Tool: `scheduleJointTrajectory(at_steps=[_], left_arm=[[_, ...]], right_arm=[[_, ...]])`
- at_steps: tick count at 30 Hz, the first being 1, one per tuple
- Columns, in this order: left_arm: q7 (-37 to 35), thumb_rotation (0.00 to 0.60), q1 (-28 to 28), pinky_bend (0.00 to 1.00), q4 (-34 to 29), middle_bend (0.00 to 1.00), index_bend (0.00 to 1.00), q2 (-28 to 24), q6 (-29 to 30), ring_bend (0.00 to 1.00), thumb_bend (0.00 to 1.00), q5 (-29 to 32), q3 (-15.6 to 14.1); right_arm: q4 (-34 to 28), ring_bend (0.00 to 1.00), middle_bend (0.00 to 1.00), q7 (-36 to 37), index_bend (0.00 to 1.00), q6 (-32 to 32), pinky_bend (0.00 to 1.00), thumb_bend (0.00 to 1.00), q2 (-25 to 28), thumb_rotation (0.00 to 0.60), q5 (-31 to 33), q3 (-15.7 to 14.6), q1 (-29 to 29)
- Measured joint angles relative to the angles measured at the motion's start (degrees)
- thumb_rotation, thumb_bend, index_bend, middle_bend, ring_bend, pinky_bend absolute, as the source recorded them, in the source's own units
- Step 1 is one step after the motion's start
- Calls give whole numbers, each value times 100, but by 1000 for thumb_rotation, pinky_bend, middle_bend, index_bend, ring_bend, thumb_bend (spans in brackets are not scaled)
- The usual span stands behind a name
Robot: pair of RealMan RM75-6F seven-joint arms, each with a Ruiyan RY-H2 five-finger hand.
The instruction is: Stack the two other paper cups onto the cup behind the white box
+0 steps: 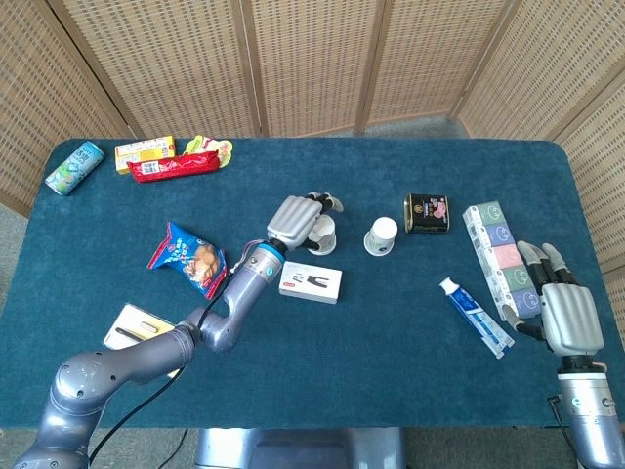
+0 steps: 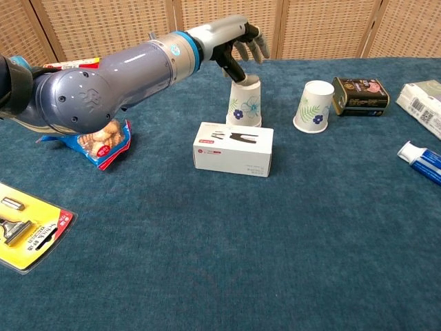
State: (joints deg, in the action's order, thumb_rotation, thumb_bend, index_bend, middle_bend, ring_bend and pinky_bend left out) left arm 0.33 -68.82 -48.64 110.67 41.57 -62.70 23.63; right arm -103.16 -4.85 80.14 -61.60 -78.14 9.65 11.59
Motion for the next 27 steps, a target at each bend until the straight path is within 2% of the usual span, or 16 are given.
scheduleJointTrajectory(at_steps=[2, 4, 8, 18, 27], left_arm=[[48, 600, -15, 322, 9, 102, 130, -5, -148, 49, 395, 70, -26], [117, 600, -20, 220, -18, 16, 39, -35, -289, 0, 394, 146, -55], [276, 600, 33, 135, -309, 0, 0, -194, -366, 0, 396, 232, -127], [882, 600, 451, 114, -1364, 0, 0, -850, -97, 0, 395, 553, -391], [979, 600, 772, 154, -2078, 0, 0, -1272, 248, 0, 396, 588, -523]], right_arm=[[-4, 0, 134, 22, 0, 4, 294, 296, 8, 600, -1, -1, -4], [3, 0, 134, 24, 0, 1, 294, 294, 13, 600, 6, -4, -6], [21, 0, 135, 18, 0, -42, 295, 295, 11, 600, 34, -6, 11], [74, 0, 134, 39, 0, -112, 294, 294, -51, 600, 23, -51, 43], [111, 0, 134, 59, 0, -246, 294, 294, -47, 600, 48, -35, 127]])
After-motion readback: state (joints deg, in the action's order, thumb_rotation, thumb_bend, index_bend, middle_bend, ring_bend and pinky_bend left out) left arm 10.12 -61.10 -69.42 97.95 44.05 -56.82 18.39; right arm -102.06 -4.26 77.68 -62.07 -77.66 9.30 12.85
